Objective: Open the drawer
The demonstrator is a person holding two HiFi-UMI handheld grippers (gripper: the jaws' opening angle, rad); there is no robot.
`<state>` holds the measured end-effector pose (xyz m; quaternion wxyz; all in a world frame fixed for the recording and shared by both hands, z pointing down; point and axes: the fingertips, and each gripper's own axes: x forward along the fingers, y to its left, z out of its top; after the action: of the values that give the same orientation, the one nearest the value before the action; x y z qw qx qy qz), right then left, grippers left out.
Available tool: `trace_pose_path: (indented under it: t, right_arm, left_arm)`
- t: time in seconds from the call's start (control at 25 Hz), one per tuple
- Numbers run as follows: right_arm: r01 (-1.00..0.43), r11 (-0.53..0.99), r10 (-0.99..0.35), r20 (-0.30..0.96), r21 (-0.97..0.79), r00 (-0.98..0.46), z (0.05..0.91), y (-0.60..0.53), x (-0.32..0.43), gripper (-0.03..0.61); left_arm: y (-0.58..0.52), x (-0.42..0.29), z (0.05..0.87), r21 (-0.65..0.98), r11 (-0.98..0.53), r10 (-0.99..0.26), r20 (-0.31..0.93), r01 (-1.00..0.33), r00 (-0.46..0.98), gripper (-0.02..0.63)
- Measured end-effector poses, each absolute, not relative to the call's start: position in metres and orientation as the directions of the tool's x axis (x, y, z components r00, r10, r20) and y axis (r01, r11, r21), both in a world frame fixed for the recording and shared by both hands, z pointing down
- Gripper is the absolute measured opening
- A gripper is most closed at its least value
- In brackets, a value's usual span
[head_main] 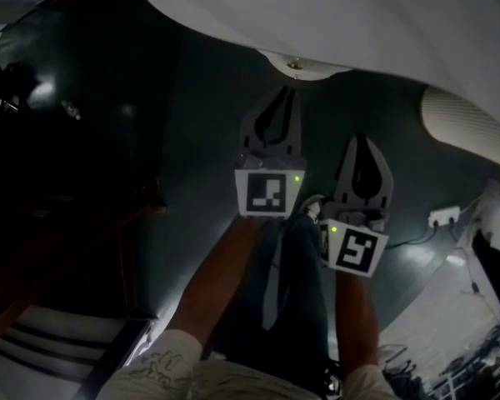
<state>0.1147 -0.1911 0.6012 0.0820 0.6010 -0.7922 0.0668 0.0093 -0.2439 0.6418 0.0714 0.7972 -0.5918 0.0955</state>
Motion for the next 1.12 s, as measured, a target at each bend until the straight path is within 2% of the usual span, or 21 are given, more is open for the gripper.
trace_pose_path:
  t: [0.4,0.52,0.96,1.04,1.12]
  right_arm:
    - [-0.962,0.273,-0.938,0.221,-0.004,-0.267,0.615,-0.203,0.121,0.005]
    - [-0.961,0.278,-0.934,0.232,-0.003,-0.271,0.619,-0.204,0.121,0.005]
    - [-0.961,0.274,-0.927,0.260,-0.020,-0.270,0.629,-0.209,0.120,0.005]
    - [-0.962,0.274,-0.927,0.261,-0.019,-0.269,0.629,-0.209,0.120,0.005]
    - [-0.962,0.273,-0.927,0.261,-0.020,-0.268,0.629,-0.209,0.121,0.005]
  left_arm:
    - [-0.273,0.015,0.671,0.018,-0.286,-0.920,0.274,-0.958,0.279,0.131]
    - [-0.280,0.016,0.674,0.029,-0.285,-0.919,0.277,-0.958,0.282,0.149]
    - [-0.296,0.013,0.672,-0.018,-0.277,-0.930,0.257,-0.961,0.264,0.146]
    - [-0.296,0.013,0.670,-0.028,-0.274,-0.934,0.245,-0.961,0.259,0.108]
    - [-0.296,0.014,0.669,-0.033,-0.272,-0.937,0.239,-0.962,0.256,0.106]
